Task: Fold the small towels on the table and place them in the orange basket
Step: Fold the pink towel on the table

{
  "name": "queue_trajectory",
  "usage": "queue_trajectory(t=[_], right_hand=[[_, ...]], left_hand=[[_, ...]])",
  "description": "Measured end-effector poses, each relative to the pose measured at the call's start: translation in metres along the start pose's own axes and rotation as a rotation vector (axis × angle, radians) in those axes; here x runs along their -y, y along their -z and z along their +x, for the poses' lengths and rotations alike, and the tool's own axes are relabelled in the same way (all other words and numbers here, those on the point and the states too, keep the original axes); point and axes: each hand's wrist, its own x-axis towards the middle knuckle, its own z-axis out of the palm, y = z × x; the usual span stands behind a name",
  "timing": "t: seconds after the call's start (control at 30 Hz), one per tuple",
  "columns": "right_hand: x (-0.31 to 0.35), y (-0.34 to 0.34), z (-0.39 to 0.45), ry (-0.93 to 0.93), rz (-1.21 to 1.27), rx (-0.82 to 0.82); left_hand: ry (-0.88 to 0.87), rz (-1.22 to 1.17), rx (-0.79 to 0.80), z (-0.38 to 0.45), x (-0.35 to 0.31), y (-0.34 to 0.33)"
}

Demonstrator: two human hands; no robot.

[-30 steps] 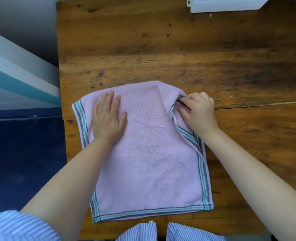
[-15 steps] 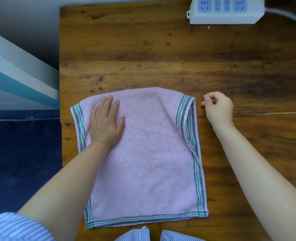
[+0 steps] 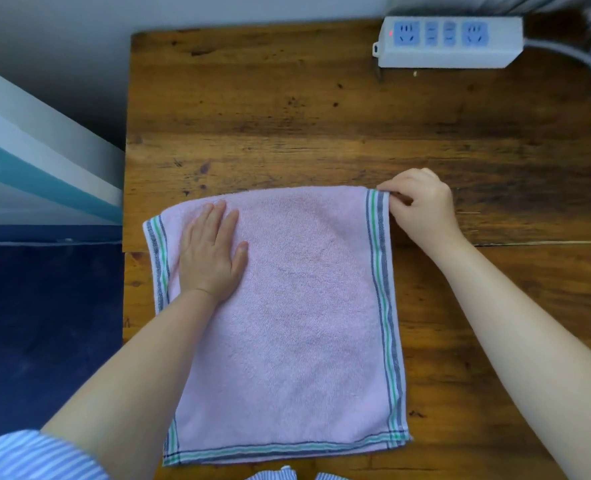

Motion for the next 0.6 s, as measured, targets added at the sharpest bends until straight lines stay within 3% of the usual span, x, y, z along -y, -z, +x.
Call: queue_trajectory(t=[0.13,0.23,0.3,0.37,0.47,0.6], right_hand=[[-0.017,-0.005,0.006,-0.102,-0.096,0.054],[-0.016,-0.004,-0.001,-0.217,-0.086,-0.058],[-0.004,0.000,-0.004,-0.193,-0.071,-0.155],[0.018,-0.007,-0.009,-0.056,-0.095,-0.172],[0.060,-0.038,-0.018,0.157,-0.190,0.010],[0.085,-0.067,-0.018,0.135,-0.235,0.482]], left_hand=[[-0.025,0.028,-0.008,0.001,0.001,0.001],[-0.012,0.006,0.017,0.001,0.000,0.001],[-0.015,-0.012,0.033,0.000,0.000,0.002],[-0.014,-0.037,0.048,-0.001,-0.001,0.004],[-0.041,-0.026,0.027,-0.004,-0.003,0.004],[0.030,-0.066,0.043,0.000,0.006,0.007]])
